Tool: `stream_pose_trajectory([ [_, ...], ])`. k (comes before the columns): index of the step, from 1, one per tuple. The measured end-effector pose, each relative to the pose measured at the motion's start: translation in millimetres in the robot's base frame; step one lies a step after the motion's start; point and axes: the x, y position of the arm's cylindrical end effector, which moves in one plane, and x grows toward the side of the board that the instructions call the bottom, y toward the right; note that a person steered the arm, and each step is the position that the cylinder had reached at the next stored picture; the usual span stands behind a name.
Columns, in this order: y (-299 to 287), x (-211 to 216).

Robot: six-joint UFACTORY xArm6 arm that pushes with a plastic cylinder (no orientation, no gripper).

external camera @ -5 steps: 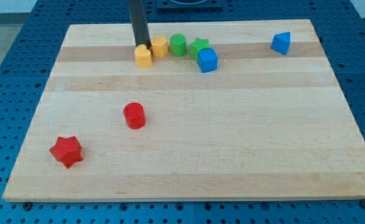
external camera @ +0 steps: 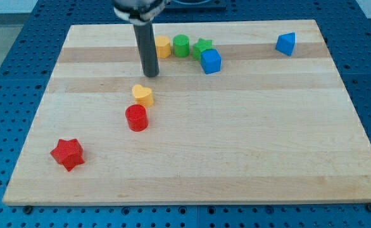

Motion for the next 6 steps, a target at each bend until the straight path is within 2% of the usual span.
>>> stream_pose_trajectory([
  [1,-12,-58],
  [3,-38,-123],
  [4,-13,-139],
  [6,0,-126],
])
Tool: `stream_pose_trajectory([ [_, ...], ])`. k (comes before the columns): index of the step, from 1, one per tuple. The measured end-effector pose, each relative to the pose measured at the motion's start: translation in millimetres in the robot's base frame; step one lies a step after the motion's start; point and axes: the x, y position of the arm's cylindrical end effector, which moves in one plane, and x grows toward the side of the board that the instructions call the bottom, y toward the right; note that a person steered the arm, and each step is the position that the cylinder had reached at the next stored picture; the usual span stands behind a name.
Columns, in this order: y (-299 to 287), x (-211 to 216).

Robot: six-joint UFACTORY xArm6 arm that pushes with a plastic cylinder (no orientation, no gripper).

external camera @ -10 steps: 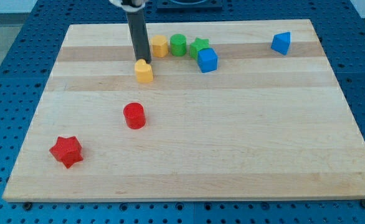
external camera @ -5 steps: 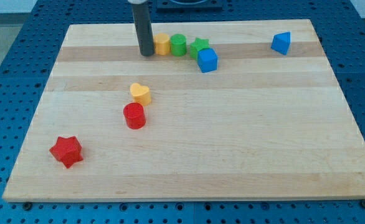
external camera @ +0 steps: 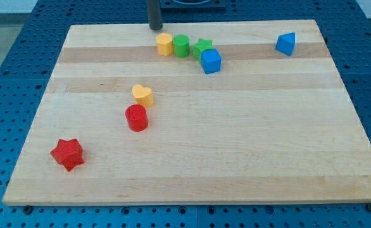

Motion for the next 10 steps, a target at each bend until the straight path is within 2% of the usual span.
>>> stream_pose_trajectory([
  [3,17,182],
  [4,17,218],
  [5,11,211],
  [7,-33,79],
  [8,-34,46],
  [9,37,56],
  [10,37,57],
])
